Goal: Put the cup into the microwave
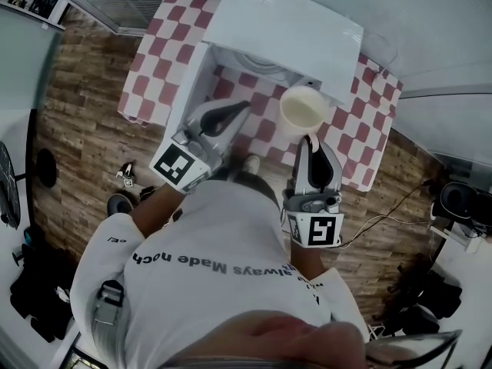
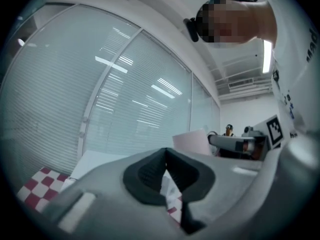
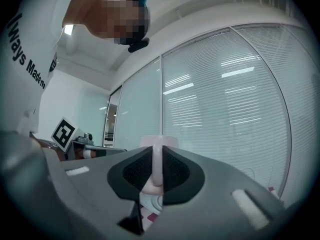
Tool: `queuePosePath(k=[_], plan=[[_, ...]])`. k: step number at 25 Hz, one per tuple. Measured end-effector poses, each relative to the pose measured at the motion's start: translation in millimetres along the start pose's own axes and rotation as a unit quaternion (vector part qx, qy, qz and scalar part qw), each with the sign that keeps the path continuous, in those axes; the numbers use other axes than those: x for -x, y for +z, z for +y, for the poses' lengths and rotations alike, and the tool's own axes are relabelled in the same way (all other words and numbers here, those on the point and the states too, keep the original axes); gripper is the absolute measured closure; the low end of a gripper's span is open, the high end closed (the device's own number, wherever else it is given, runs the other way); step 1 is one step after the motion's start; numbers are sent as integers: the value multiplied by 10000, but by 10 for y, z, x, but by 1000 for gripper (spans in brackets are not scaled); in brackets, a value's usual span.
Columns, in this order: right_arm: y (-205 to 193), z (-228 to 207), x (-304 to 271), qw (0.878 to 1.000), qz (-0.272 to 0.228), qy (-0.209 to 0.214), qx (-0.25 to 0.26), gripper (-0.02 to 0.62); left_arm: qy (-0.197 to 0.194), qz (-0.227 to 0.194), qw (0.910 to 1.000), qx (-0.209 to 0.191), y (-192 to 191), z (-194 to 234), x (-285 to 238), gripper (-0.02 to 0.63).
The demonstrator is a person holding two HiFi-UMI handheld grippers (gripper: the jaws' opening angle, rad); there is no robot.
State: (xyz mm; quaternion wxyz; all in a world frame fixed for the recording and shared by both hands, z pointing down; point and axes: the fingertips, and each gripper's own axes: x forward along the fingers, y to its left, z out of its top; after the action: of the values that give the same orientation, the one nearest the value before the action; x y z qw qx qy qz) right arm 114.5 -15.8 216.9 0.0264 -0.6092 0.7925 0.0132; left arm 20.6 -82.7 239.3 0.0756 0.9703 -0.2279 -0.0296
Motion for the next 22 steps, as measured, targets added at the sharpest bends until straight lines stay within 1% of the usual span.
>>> queuePosePath(k=[2,5,7,11,16,22], plan=[[-106,15,-31,10000,38,-10,-8,560,-12,14,10000,54,-82,39,-23,603],[-283,29,-72,10000,84,-38,-39,560,-21,65,10000,33,-215,91,-59,603],[-399,47,-98,9999,96,-50,-56,560,42,108,9999,34,-309,152,-60,603],[-630,59,-163,9999,140,-43,-86,560,207,2,9997,138,-431,298,-85,603],[-922,26,-252,9997,214,-60,-138,560,376,-30,9990,240,-626,430,-138,603],[-1308,-3,-408,9993,309,-10,-186,560,490,-35,9981,363,-960,508,-232,603]])
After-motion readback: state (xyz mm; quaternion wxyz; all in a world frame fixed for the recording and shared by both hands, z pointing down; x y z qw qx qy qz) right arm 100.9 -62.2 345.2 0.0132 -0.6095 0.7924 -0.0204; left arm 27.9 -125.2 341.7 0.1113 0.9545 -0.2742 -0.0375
